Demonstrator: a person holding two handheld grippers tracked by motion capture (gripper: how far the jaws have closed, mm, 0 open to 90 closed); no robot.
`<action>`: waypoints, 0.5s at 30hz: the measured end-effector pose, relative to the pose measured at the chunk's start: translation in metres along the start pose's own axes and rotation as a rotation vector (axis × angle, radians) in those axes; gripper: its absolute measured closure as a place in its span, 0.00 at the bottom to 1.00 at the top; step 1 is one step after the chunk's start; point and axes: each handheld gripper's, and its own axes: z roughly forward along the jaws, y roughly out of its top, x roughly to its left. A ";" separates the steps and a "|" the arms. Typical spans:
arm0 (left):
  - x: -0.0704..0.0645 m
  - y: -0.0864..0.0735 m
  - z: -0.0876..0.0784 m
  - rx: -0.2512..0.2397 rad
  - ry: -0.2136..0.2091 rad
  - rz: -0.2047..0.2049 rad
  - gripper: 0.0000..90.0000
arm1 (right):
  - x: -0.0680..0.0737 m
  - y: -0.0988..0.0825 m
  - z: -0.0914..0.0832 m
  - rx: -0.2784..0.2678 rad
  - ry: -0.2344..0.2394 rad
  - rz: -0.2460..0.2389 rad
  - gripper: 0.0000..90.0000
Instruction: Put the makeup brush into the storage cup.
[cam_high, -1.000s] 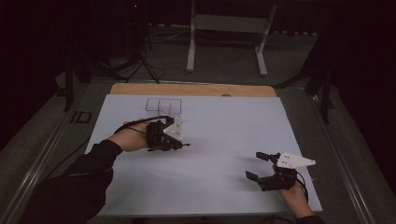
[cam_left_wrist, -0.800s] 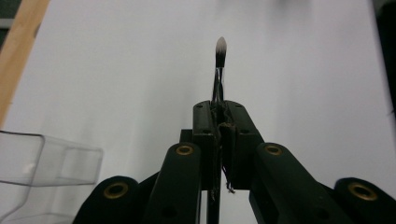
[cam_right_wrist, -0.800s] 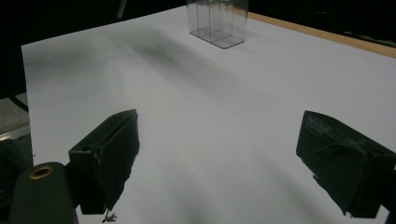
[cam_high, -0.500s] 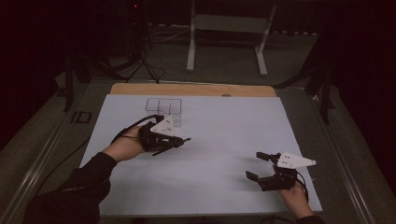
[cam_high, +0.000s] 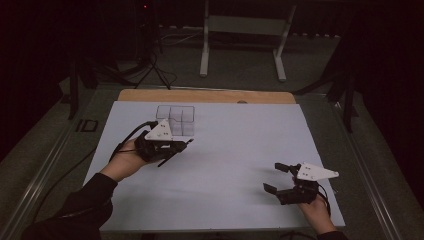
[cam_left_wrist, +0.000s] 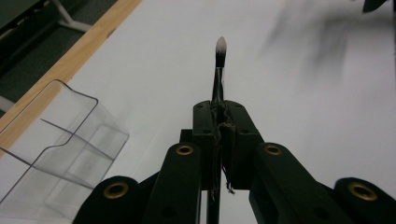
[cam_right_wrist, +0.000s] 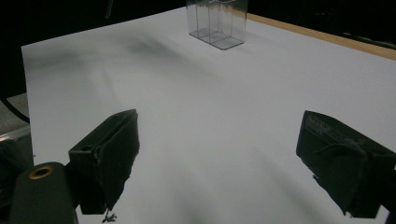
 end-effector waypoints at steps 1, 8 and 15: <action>0.000 0.000 -0.001 -0.002 0.017 -0.010 0.95 | 0.000 0.000 0.000 0.000 0.000 0.000 0.15; -0.004 -0.003 -0.003 -0.043 0.074 -0.046 0.95 | 0.000 0.000 0.000 0.001 0.001 0.002 0.15; -0.003 -0.001 -0.007 -0.107 0.101 -0.142 0.95 | 0.000 0.000 -0.001 -0.003 0.000 0.000 0.15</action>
